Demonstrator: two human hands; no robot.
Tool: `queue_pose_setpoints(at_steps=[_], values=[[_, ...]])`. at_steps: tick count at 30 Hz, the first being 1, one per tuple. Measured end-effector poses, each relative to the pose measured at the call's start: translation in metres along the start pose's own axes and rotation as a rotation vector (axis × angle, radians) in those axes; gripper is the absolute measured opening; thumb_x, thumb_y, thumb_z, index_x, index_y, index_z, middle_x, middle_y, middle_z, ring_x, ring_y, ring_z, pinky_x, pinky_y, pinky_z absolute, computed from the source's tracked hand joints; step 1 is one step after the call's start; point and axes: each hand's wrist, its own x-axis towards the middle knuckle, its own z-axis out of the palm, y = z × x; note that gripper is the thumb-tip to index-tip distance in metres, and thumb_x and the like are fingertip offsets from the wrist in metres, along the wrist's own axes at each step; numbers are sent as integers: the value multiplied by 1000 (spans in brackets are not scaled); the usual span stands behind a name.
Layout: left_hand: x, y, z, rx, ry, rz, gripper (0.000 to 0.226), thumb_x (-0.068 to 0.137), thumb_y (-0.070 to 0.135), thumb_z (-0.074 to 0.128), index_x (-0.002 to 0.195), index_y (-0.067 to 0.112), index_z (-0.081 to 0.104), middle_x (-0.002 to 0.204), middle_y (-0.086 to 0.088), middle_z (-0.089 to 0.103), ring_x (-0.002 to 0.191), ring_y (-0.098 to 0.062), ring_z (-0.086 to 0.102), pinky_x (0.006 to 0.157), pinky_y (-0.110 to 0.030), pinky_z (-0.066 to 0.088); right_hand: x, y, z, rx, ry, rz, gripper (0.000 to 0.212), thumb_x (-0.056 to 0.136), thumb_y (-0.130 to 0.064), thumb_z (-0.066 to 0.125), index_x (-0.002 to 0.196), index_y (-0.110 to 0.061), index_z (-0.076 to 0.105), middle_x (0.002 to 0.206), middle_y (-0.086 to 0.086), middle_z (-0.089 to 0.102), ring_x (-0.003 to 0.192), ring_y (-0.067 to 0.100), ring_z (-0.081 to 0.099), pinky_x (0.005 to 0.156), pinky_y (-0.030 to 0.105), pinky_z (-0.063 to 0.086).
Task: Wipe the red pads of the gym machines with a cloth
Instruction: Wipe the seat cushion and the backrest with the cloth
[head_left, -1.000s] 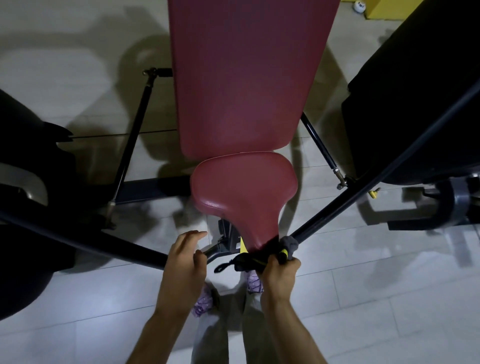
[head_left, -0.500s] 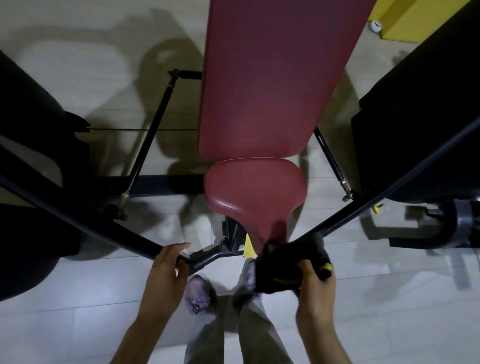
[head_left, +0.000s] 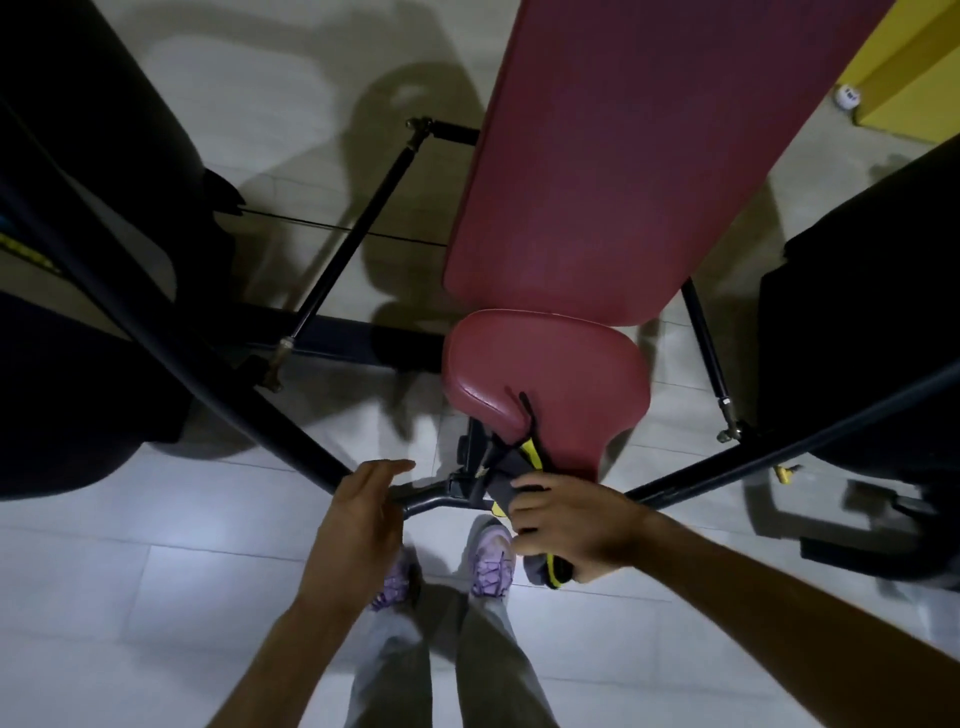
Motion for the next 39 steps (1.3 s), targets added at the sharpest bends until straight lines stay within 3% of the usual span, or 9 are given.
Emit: queue_pose_setpoints(at_steps=[5, 10, 15, 19, 23, 26, 32, 36, 39], values=[[-8, -3, 18, 58, -7, -31, 49, 92, -2, 67, 134, 23, 59, 134, 0, 60, 120, -19, 60, 101, -21, 39, 29, 53, -20, -63, -94, -93, 40, 72, -15, 74, 109, -29, 67, 103, -9, 69, 108, 16, 59, 121, 43, 28], [-13, -1, 27, 56, 29, -85, 46, 89, -5, 68, 128, 20, 63, 128, -2, 64, 112, -18, 63, 98, -13, 37, 72, 83, -26, -126, -44, -32, 39, 61, -13, 81, 97, -25, 70, 85, -6, 69, 92, 19, 66, 113, 44, 42], [-15, -8, 31, 41, 64, -115, 48, 90, -4, 66, 130, 22, 62, 130, -1, 62, 112, -19, 63, 99, -17, 42, 34, 50, -19, 62, -84, 43, 30, 74, -26, 69, 102, -20, 62, 94, -4, 68, 93, 19, 58, 105, 31, 40], [-14, -9, 31, 35, 93, -156, 46, 89, -4, 69, 127, 20, 63, 127, -4, 65, 110, -25, 67, 102, -30, 49, 46, 76, -37, 45, -190, -84, 29, 74, -19, 73, 100, -26, 62, 92, -10, 68, 90, 15, 63, 95, 31, 44], [-12, -10, 30, 61, 117, -163, 47, 89, -3, 69, 128, 23, 62, 127, -1, 64, 109, -19, 65, 99, -20, 43, 111, 118, -51, -140, -159, -176, 34, 78, -12, 65, 108, -28, 63, 101, -7, 67, 100, 18, 65, 98, 35, 41], [-10, -14, 28, 74, 118, -145, 51, 87, -3, 70, 129, 25, 62, 126, 2, 65, 108, -16, 64, 97, -17, 42, 146, 129, -59, -159, -33, 17, 39, 85, -10, 59, 119, -29, 61, 110, -3, 65, 108, 22, 65, 117, 42, 29], [2, -22, 35, 103, 127, -122, 47, 86, -2, 72, 126, 22, 63, 124, 1, 65, 107, -17, 65, 96, -21, 47, 170, 160, -87, 11, 49, 596, 56, 92, 0, 51, 143, -22, 46, 138, 11, 52, 128, 35, 53, 125, 47, 21], [13, -17, 35, 81, 143, -125, 46, 86, -2, 72, 124, 22, 65, 123, 1, 65, 107, -19, 65, 96, -26, 50, 153, 141, -69, -27, 294, 291, 43, 80, -14, 39, 113, -17, 67, 113, 11, 65, 115, 34, 59, 115, 54, 37], [22, -16, 30, 74, 143, -130, 44, 87, -2, 70, 123, 23, 64, 123, 4, 63, 107, -17, 63, 94, -26, 52, 138, 122, -58, -104, 235, -76, 40, 83, -5, 40, 114, -19, 61, 115, 7, 64, 114, 30, 60, 111, 51, 41]])
